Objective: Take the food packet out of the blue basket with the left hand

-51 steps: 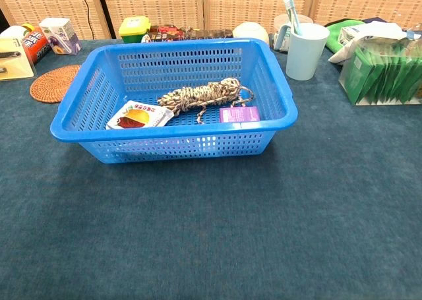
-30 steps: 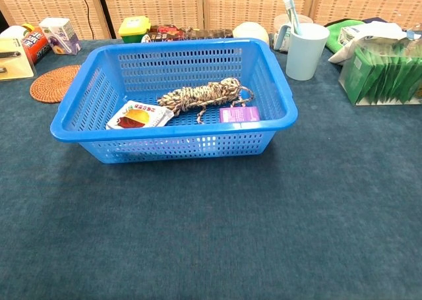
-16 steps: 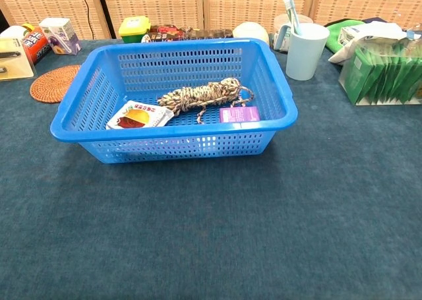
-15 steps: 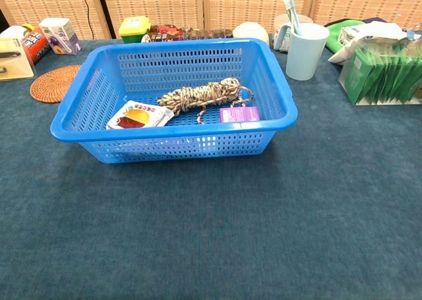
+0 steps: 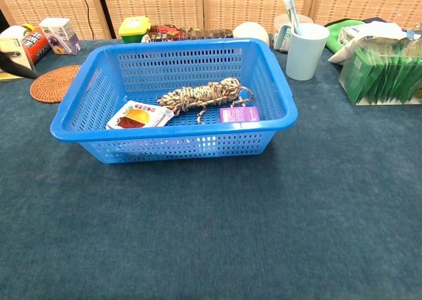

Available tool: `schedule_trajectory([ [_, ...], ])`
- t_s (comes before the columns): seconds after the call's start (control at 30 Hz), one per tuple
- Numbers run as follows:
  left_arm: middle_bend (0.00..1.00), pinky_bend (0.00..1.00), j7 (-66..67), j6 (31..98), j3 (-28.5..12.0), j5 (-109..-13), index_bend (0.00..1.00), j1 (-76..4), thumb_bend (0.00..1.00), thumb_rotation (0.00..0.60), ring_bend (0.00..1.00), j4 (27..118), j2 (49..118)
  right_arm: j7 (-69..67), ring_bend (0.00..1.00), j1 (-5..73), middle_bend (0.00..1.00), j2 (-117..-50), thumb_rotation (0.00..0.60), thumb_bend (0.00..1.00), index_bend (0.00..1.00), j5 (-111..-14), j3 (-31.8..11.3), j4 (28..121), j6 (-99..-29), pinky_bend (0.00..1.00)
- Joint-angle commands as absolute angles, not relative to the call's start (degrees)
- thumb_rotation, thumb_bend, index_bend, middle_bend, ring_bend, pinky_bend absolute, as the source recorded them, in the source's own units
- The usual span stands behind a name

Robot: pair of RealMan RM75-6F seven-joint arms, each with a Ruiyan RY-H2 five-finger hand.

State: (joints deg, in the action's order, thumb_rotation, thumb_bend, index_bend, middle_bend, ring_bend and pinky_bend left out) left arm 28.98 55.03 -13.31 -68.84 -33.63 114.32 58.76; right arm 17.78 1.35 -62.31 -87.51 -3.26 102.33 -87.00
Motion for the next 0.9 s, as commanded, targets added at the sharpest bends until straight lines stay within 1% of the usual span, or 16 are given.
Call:
schedule_trajectory([
  [0.03,0.00,0.00,36.93,52.16,-14.69,-60.87,0.00,-40.05,0.00,0.600,0.00,112.19,64.64,17.50,0.00,1.71,0.00,-62.36,0.600,0.00,0.00,-86.69,-3.58,102.06,-86.35,0.00],
  [0.2,0.00,0.00,44.23,52.45,-13.63,-53.41,0.00,-45.19,0.00,0.600,0.00,109.75,69.81,16.91,0.00,2.07,0.00,-62.23,0.600,0.00,0.00,-85.49,-4.00,101.84,-85.72,0.00],
  [0.37,0.00,0.00,47.94,54.06,-13.02,-48.04,0.00,-48.76,0.00,0.600,0.00,107.80,73.86,16.18,0.00,2.31,0.00,-62.01,0.600,0.00,0.00,-84.65,-4.28,101.72,-85.30,0.00],
  [0.57,0.00,0.00,51.05,54.92,-12.37,-41.10,0.00,-52.69,0.00,0.600,0.00,104.66,77.65,15.90,0.00,2.62,0.00,-62.12,0.600,0.00,0.00,-83.87,-4.46,101.52,-84.79,0.00],
  [0.73,0.00,0.00,54.29,56.95,-11.39,-35.42,0.00,-55.58,0.00,0.600,0.00,102.02,80.62,15.49,0.00,2.83,0.00,-62.14,0.600,0.00,0.00,-82.59,-5.05,101.25,-84.63,0.00],
  [0.9,0.00,0.00,54.71,56.95,-11.03,-31.89,0.00,-57.53,0.00,0.600,0.00,99.33,82.84,14.92,0.00,3.11,0.00,-61.99,0.600,0.00,0.00,-81.83,-5.30,101.00,-84.15,0.00],
])
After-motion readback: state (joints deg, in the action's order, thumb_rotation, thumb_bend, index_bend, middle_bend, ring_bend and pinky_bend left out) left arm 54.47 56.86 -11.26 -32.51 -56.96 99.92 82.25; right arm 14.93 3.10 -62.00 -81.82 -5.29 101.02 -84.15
